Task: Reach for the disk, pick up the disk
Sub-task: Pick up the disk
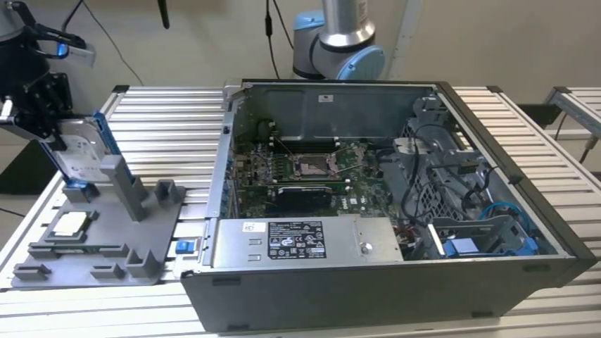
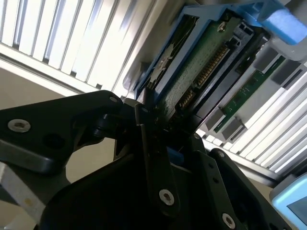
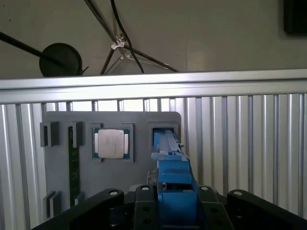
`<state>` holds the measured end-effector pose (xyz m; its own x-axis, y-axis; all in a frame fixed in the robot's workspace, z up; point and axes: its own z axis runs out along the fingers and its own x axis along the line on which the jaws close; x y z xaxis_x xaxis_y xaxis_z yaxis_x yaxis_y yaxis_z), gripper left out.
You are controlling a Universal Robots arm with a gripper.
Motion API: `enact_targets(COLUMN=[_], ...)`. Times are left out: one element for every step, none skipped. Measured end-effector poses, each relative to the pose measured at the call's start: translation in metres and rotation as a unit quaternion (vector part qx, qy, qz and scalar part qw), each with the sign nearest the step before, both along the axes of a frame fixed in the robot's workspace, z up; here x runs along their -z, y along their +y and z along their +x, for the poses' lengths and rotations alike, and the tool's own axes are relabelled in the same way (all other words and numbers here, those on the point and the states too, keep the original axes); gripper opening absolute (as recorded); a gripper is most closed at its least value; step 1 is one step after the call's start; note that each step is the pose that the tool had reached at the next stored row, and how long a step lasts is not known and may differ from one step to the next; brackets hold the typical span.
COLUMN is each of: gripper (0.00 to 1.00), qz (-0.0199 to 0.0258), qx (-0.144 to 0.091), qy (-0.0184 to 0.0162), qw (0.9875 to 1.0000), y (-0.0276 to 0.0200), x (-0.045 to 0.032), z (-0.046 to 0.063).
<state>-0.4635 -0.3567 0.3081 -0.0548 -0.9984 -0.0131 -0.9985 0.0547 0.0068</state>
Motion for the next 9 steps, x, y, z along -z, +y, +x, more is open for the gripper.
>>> enact_targets(gripper=[0.0,0.0,0.0,0.0,0.0,0.0,0.0,0.0,0.0], qz=[0.0,0.0,0.0,0.0,0.0,0.0,0.0,0.0,0.0], qx=[0.0,0.0,0.0,0.0,0.0,0.0,0.0,0.0,0.0], qy=[0.0,0.0,0.0,0.0,0.0,0.0,0.0,0.0,0.0], qw=[1.0,1.0,1.0,1.0,1.0,1.0,1.0,1.0,1.0], y=[0.0,0.0,0.0,0.0,0.0,0.0,0.0,0.0,0.0], x=[-0.0016,-0.0033,-0.005,-0.0068,-0.0085,-0.0101,-0.0117,-0.0134,-0.0152], z=[0.0,0.0,0.0,0.0,0.0,0.0,0.0,0.0,0.0])
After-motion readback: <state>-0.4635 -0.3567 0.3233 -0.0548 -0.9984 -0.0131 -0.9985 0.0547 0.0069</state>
